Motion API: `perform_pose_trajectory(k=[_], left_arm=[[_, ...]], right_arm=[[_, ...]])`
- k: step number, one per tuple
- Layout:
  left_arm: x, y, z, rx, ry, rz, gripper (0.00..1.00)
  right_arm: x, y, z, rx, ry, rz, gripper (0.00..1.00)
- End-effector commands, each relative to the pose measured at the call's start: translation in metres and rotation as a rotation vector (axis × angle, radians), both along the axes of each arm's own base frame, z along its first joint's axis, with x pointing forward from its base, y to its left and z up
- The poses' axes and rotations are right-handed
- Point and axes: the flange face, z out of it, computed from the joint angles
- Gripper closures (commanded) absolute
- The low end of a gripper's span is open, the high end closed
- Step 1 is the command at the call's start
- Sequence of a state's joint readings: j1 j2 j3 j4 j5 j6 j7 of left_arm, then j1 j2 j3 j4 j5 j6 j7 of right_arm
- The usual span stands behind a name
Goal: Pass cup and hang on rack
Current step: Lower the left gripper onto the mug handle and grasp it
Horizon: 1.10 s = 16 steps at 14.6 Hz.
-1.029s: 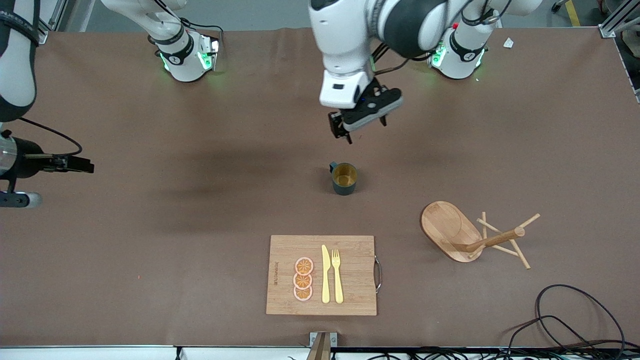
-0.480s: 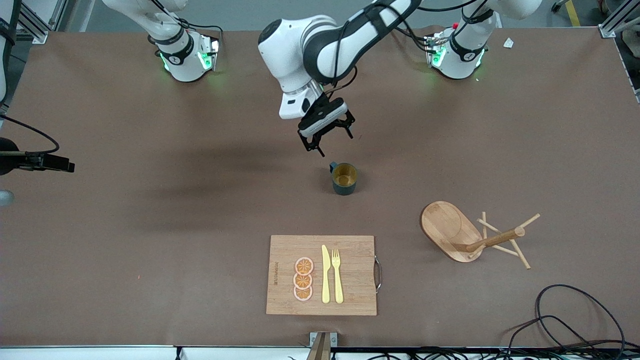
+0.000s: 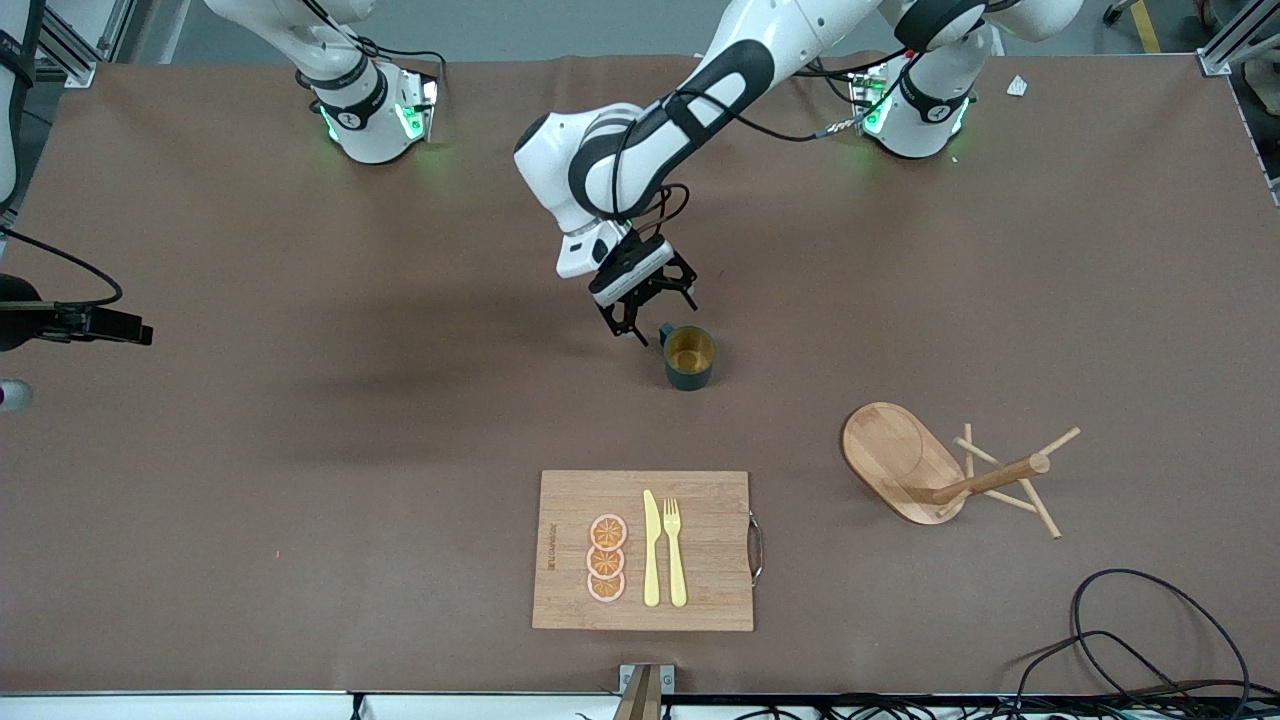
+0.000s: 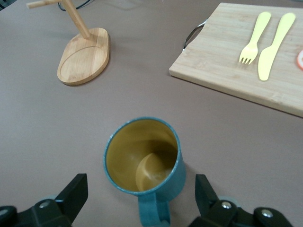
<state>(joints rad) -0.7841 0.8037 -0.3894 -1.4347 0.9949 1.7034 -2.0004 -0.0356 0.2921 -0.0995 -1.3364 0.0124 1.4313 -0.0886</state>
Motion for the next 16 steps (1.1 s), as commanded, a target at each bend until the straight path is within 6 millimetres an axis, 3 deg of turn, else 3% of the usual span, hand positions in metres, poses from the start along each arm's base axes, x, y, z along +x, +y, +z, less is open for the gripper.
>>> perform_pose_trajectory(k=[1,6,9,11,16], left_arm=[[0.004,-0.007,-0.020,0.007,-0.046,0.005,0.00],[-0.007,-0.011,-0.056,0.015,-0.081,-0.008,0.00],[-0.014,-0.015,-0.067,0.014,-0.096,-0.022,0.03],[-0.015,-0.015,-0.069,0.015,-0.094,-0.024,0.08],[-0.017,-0.015,-0.073,0.011,-0.098,-0.015,0.34]], right_arm=[[-0.015,0.005,0.025,0.004,-0.030,0.003,0.00],[-0.026,0.022,0.042,-0.006,-0.031,-0.032,0.00],[-0.047,0.032,0.049,0.001,-0.053,-0.010,0.00],[-0.057,0.034,0.057,0.000,-0.071,-0.003,0.00],[-0.084,0.033,0.081,-0.004,-0.107,0.001,0.00]])
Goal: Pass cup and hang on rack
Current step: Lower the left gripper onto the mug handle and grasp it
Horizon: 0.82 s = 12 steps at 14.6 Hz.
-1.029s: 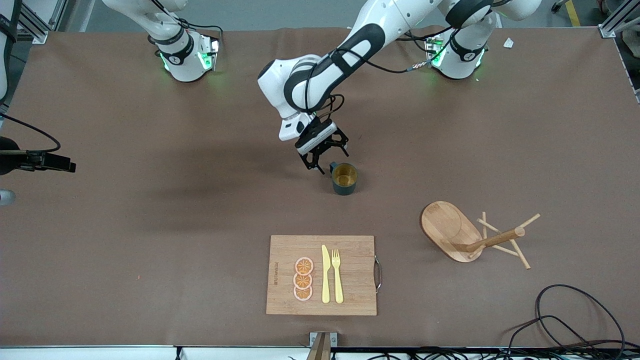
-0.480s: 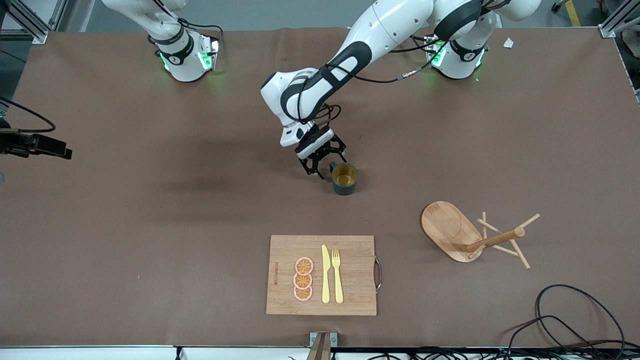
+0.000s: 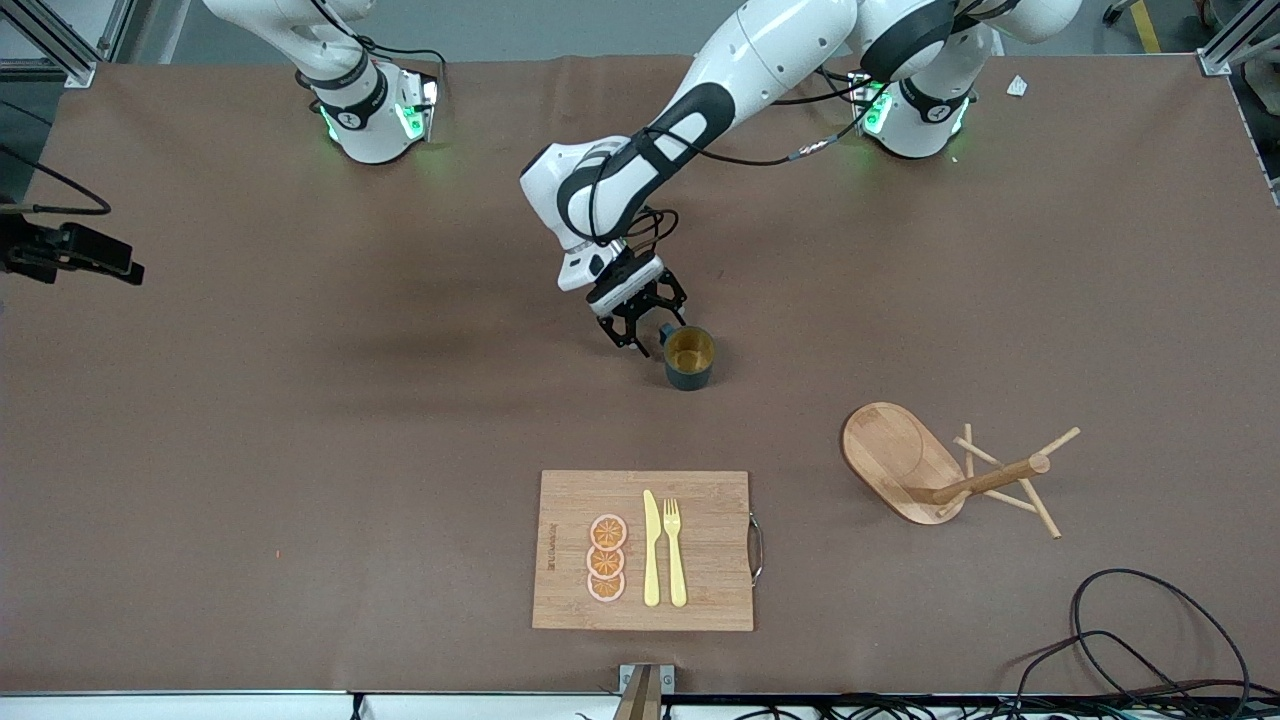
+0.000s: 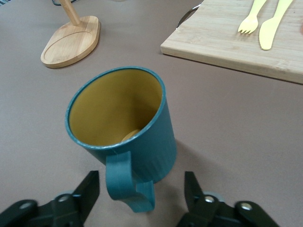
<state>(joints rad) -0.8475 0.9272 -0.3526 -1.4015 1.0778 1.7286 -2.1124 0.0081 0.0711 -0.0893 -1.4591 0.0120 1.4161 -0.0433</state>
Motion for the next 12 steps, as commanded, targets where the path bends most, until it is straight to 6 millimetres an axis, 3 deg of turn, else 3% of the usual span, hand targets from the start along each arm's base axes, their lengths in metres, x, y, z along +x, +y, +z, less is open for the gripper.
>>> perform_pose_trajectory(k=[1,5,10,12], left_arm=[[0.001,-0.005,-0.004,-0.014,-0.034,0.005,0.35],[0.001,-0.003,-0.011,-0.012,-0.044,0.006,0.44],[0.001,-0.003,-0.012,-0.008,-0.048,0.001,0.80],[0.001,-0.003,-0.011,-0.006,-0.046,-0.003,0.87]], right_arm=[[-0.029,-0.001,0.014,-0.010,-0.036,-0.007,0.00],[-0.039,-0.001,0.029,-0.009,-0.058,-0.011,0.00],[-0.045,-0.004,0.034,-0.008,-0.058,-0.015,0.00],[-0.048,-0.004,0.037,-0.007,-0.058,-0.015,0.00]])
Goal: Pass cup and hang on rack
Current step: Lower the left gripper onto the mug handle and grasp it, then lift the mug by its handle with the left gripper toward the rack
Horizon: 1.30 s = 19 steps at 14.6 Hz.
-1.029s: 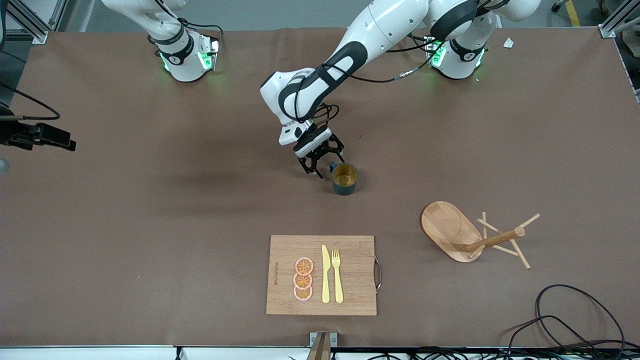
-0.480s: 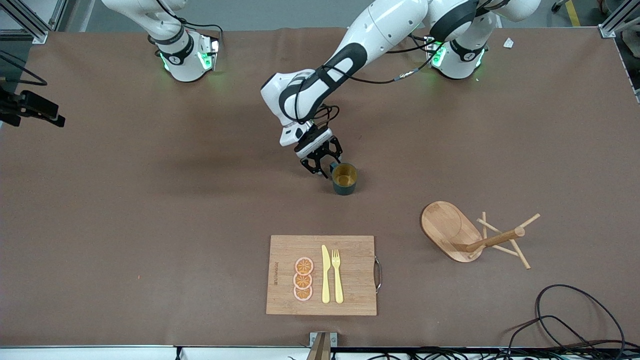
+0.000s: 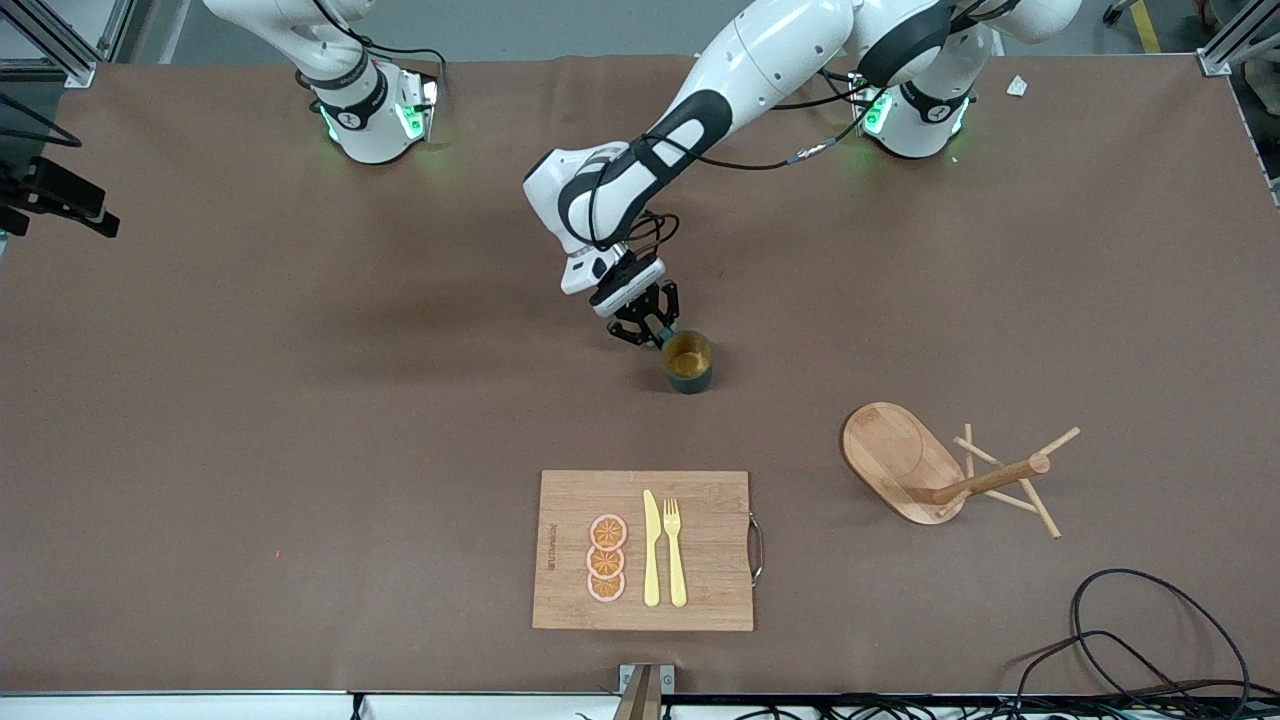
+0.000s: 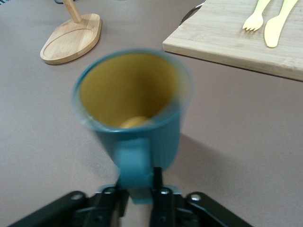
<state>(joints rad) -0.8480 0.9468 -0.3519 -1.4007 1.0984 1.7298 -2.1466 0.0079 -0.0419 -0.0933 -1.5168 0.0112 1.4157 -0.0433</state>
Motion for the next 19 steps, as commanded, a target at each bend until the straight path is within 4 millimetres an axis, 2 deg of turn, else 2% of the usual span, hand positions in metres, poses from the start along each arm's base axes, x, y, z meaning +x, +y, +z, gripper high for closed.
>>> perform_pose_trajectory(k=[1,3,5,9,12,13,14,15,16,19], left_arm=[[0.003,-0.005,0.003,-0.006,-0.024,-0.012,0.88],[0.009,-0.004,0.014,-0.020,-0.026,-0.002,0.89],[0.025,0.001,0.029,-0.054,-0.009,0.025,0.89],[0.049,0.000,0.073,-0.156,0.115,0.060,0.93],[0.075,0.009,0.121,-0.263,0.227,0.087,0.94],[0.088,0.016,0.148,-0.327,0.251,0.100,0.94],[0.099,0.022,0.166,-0.386,0.272,0.115,0.95],[0.110,0.030,0.182,-0.436,0.300,0.125,0.95],[0.122,0.041,0.206,-0.506,0.328,0.139,0.95],[0.160,0.081,0.262,-0.698,0.385,0.183,0.95]], right_arm=[[-0.012,-0.001,0.002,-0.012,-0.003,-0.011,0.00],[-0.016,-0.002,0.007,-0.011,-0.009,-0.013,0.00],[-0.019,-0.003,0.010,-0.011,-0.009,-0.016,0.00],[-0.023,-0.009,0.014,-0.008,-0.006,-0.026,0.00],[-0.023,-0.008,0.011,-0.006,-0.002,-0.024,0.00],[-0.023,-0.007,0.011,-0.007,-0.002,-0.023,0.00],[-0.023,-0.007,0.011,-0.006,0.003,-0.021,0.00],[-0.023,-0.007,0.011,-0.006,0.006,-0.020,0.00],[-0.023,-0.004,0.011,-0.007,0.008,-0.009,0.00],[-0.023,-0.001,0.009,-0.007,0.011,0.000,0.00]])
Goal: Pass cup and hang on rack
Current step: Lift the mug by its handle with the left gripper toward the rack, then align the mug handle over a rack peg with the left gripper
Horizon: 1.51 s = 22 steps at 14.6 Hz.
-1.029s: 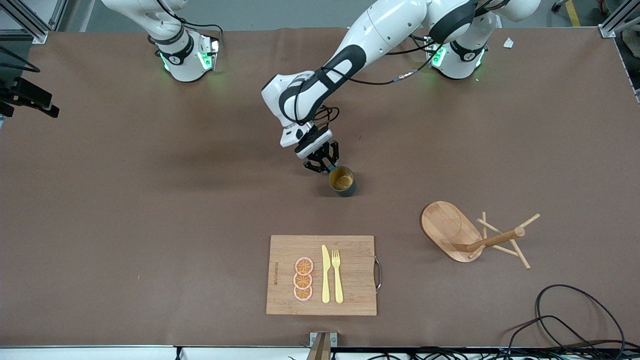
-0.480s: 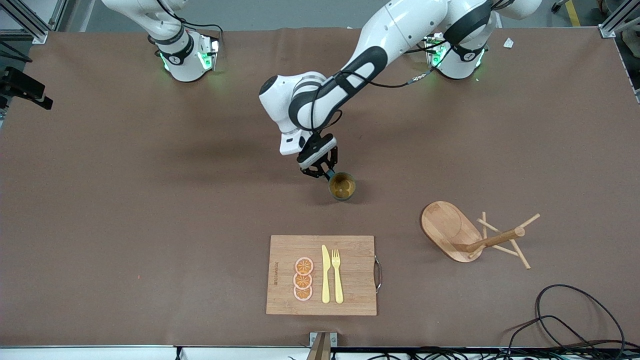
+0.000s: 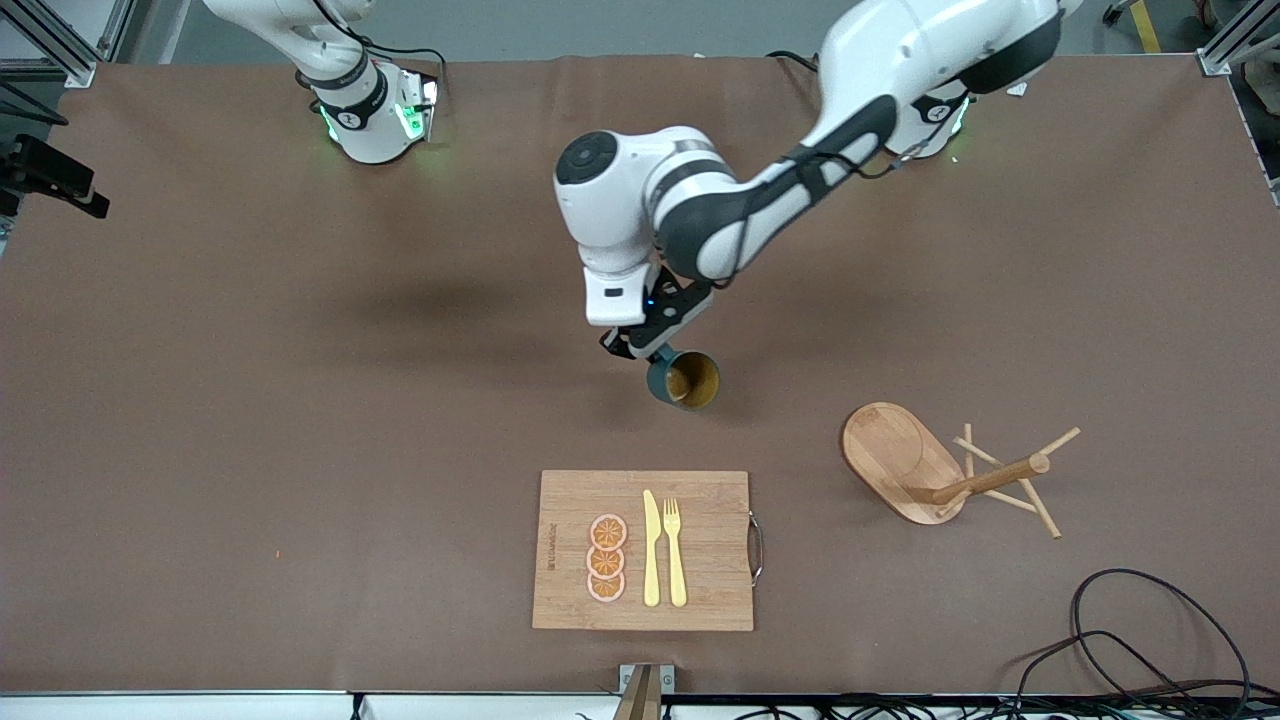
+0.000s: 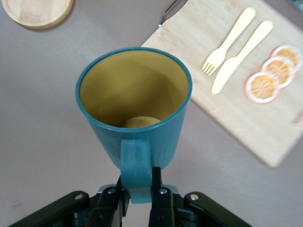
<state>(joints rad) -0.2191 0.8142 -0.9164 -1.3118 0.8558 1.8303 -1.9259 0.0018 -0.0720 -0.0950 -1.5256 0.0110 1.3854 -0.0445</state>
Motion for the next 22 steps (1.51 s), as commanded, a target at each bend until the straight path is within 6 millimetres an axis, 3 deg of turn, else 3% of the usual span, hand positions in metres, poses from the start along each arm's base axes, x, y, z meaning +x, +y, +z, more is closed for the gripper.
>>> perform_pose_trajectory(k=[1,6,12,18,22], left_arm=[[0.021,0.030,0.040,-0.151,0.071,0.023,0.95],[0.063,0.081,0.085,-0.399,0.171,0.100,0.95],[0.123,0.191,0.115,-0.670,0.331,0.092,0.95],[0.162,0.295,0.125,-0.911,0.382,0.071,0.95],[0.174,0.362,0.104,-1.047,0.405,0.055,0.95]], right_arm=[[-0.009,0.003,-0.002,-0.012,0.003,0.009,0.00],[-0.009,0.002,-0.003,-0.026,0.009,0.023,0.00],[-0.008,0.002,-0.006,-0.027,0.011,0.023,0.00],[-0.008,0.002,-0.004,-0.028,0.003,0.023,0.00],[-0.008,0.001,-0.005,-0.028,0.005,0.021,0.00]])
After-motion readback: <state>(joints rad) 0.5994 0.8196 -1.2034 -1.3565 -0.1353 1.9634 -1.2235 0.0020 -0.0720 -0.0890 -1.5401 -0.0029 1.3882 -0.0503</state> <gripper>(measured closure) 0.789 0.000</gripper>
